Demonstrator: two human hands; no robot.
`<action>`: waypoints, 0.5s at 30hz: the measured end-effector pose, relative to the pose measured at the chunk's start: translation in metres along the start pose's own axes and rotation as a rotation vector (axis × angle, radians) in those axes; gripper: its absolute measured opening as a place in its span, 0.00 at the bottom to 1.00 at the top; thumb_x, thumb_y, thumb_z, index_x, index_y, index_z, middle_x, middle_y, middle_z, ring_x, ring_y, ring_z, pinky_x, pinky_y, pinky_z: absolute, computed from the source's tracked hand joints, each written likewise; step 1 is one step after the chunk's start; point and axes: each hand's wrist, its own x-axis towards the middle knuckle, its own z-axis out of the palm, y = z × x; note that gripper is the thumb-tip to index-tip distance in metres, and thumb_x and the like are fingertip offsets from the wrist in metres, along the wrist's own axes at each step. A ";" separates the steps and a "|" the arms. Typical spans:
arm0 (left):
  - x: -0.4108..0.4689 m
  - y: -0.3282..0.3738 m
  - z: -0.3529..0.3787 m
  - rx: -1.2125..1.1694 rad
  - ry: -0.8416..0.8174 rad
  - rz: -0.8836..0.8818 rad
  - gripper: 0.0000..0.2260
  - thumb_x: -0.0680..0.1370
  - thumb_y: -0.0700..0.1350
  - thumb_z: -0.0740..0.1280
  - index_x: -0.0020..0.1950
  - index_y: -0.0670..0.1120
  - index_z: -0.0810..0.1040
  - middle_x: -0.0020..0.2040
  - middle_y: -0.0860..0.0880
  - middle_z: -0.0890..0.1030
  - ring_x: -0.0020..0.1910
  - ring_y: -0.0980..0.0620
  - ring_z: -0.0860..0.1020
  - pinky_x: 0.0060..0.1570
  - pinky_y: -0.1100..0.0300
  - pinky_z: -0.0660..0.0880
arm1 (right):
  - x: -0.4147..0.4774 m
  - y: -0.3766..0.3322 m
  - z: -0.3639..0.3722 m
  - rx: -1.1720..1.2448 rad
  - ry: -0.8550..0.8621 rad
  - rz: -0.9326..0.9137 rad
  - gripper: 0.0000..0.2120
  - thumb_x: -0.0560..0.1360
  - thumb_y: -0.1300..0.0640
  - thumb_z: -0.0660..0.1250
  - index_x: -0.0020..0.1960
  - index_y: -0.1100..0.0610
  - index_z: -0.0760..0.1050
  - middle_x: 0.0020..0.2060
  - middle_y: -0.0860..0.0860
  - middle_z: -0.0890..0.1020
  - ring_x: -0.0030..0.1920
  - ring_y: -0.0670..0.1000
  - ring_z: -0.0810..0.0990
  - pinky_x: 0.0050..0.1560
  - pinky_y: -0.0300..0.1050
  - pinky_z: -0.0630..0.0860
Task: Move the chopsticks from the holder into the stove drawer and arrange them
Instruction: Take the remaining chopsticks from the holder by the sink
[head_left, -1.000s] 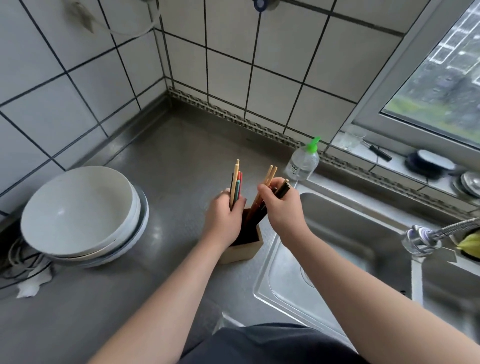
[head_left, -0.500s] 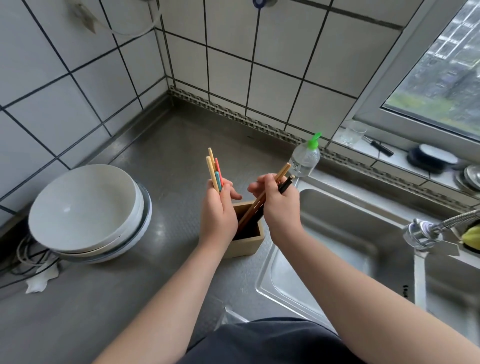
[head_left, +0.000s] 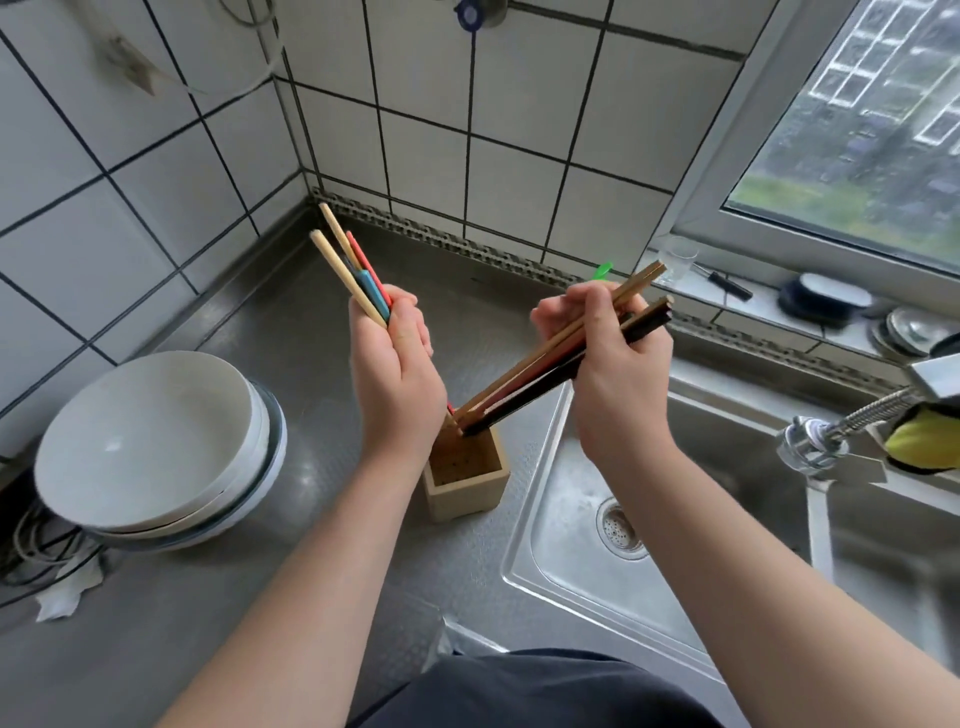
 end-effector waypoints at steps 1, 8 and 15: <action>0.001 0.005 0.001 -0.008 0.000 0.021 0.05 0.85 0.43 0.56 0.57 0.46 0.70 0.40 0.50 0.71 0.35 0.54 0.70 0.37 0.64 0.73 | -0.001 -0.007 -0.002 0.020 0.003 -0.028 0.11 0.82 0.62 0.59 0.44 0.60 0.76 0.34 0.56 0.82 0.42 0.57 0.84 0.54 0.53 0.81; -0.004 0.032 0.017 -0.021 -0.013 0.145 0.11 0.84 0.43 0.56 0.61 0.36 0.69 0.39 0.51 0.71 0.34 0.56 0.69 0.35 0.64 0.71 | -0.009 -0.047 -0.033 0.129 0.033 -0.144 0.10 0.82 0.61 0.59 0.45 0.61 0.75 0.33 0.55 0.82 0.41 0.57 0.84 0.51 0.52 0.81; -0.052 0.058 0.058 -0.086 -0.149 0.165 0.05 0.85 0.41 0.55 0.53 0.47 0.69 0.39 0.49 0.70 0.35 0.51 0.68 0.35 0.58 0.70 | -0.044 -0.084 -0.102 0.114 0.195 -0.243 0.11 0.82 0.59 0.60 0.43 0.58 0.77 0.33 0.53 0.83 0.39 0.54 0.85 0.45 0.48 0.80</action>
